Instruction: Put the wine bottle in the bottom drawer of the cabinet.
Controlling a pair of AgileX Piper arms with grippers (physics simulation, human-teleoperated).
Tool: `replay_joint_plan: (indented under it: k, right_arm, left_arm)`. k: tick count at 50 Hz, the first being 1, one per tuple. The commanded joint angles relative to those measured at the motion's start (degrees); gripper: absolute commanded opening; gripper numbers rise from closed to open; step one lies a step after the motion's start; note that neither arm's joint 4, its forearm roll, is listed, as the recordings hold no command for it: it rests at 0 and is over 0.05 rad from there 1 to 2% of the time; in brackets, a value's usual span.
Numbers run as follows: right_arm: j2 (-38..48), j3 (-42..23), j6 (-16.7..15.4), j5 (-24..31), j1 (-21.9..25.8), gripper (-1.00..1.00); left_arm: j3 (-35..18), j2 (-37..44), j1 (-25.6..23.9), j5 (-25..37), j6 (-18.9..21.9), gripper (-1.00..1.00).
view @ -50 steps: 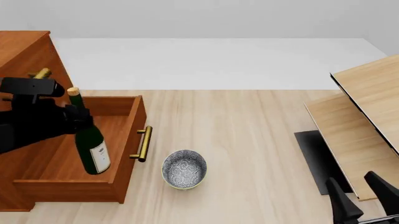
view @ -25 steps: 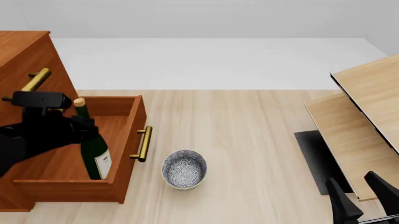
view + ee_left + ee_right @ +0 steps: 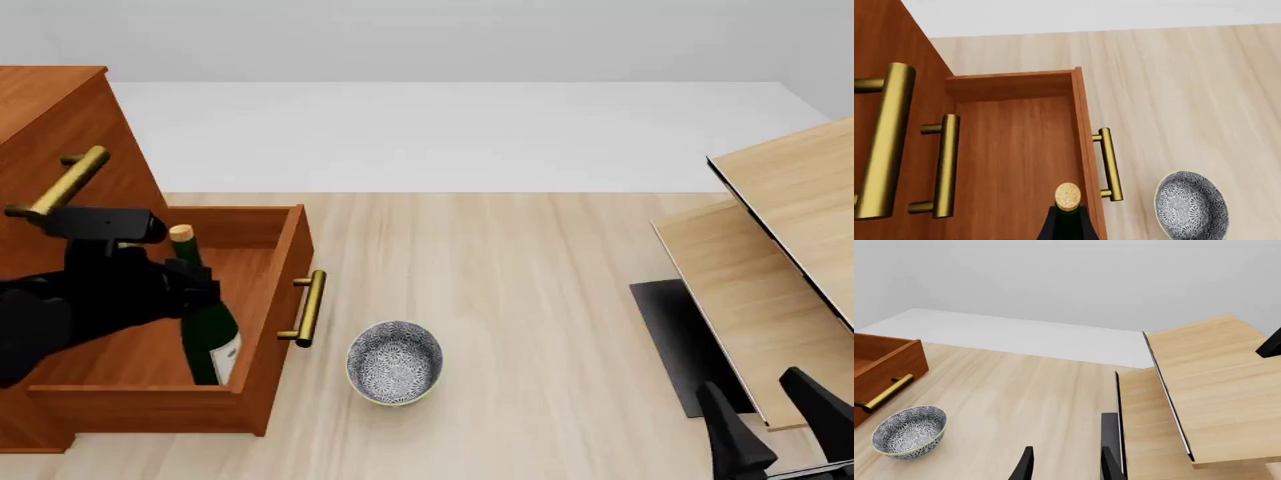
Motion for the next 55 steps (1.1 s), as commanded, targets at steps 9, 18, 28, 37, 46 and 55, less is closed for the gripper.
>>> replay_joint_plan:
  k: [9, 18, 28, 37, 46, 55]
  right_arm:
    - [0.0, 0.0, 0.0, 0.0, -0.1, 1.00]
    - [0.3, 0.0, 0.1, -0.3, -0.2, 1.00]
    - [0.3, 0.0, 0.1, -0.3, -0.2, 1.00]
    - [0.2, 0.0, 0.0, -0.2, -0.3, 1.00]
    - [0.2, 0.0, -0.1, -0.1, -0.4, 1.00]
    - [0.3, 0.0, -0.2, -0.2, -0.5, 1.00]
  left_arm:
    - [-2.2, 3.5, -0.5, -0.3, -1.0, -1.00]
    - [-2.2, 6.2, -0.6, -2.3, -4.8, -1.00]
    - [-1.7, 9.6, -0.7, -4.9, -4.8, -1.00]
    - [-5.2, 13.0, 0.1, -4.4, -6.2, -1.00]
    - [-7.4, 15.2, 0.9, -4.3, -5.7, -1.00]
    - [-9.2, 18.1, 0.8, -5.0, -5.6, -1.00]
